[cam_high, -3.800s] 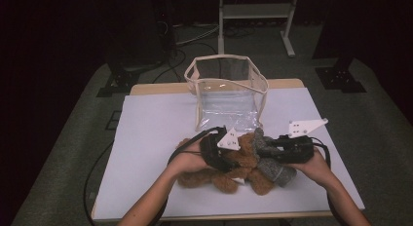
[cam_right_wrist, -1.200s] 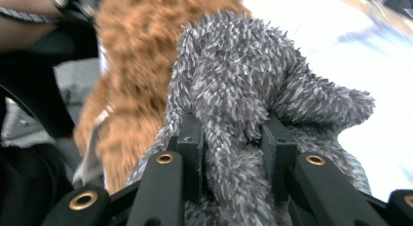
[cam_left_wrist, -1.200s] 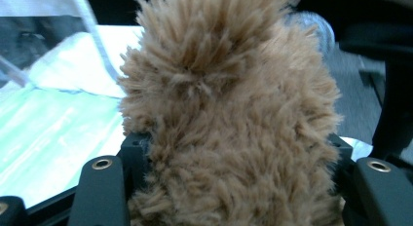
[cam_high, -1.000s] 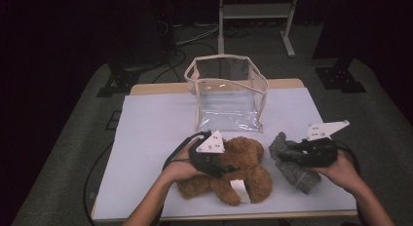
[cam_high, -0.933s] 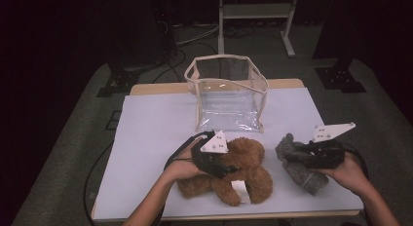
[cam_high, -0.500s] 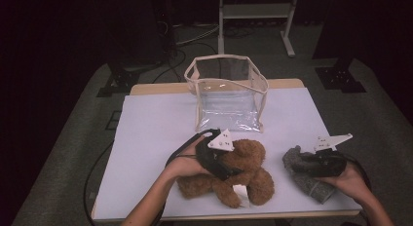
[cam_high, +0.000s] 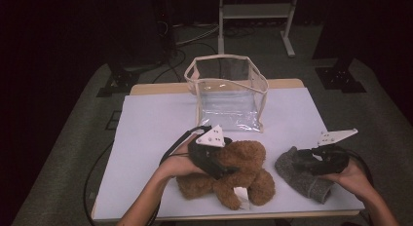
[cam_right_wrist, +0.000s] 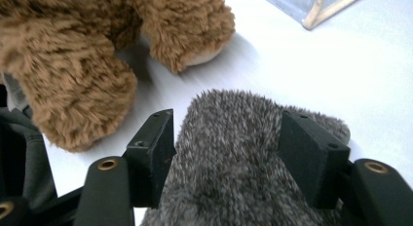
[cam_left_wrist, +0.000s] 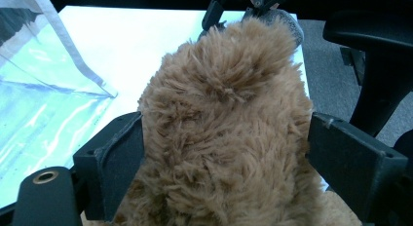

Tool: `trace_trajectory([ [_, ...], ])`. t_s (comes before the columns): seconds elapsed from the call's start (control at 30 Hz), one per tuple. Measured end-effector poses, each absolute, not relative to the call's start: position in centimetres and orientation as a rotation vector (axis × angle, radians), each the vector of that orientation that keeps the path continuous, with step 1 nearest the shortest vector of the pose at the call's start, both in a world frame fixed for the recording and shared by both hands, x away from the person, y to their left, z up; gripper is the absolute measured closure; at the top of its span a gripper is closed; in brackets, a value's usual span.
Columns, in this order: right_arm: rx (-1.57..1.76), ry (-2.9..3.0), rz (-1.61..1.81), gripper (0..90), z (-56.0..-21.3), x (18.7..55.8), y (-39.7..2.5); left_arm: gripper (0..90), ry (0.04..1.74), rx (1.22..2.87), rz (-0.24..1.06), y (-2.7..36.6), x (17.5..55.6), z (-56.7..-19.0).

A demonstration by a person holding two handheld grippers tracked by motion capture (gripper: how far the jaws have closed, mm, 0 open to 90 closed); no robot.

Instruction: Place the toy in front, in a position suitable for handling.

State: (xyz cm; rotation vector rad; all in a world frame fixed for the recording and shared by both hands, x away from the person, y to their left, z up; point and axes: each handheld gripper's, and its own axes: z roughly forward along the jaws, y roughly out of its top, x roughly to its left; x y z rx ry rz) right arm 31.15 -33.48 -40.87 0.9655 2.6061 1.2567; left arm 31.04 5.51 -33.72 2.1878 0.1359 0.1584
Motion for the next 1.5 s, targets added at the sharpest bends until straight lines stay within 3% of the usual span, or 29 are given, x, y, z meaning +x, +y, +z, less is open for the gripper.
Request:
trace_trajectory([
  [0.67,0.847,2.618,1.343,29.7,-37.8,33.0,-30.8,9.1,0.261,2.112,0.192,10.4,30.7,-32.9],
  [1.5,0.563,2.717,1.312,25.4,-30.4,38.3,-22.9,5.1,0.593,2.11,0.391,20.0,29.7,-34.9],
])
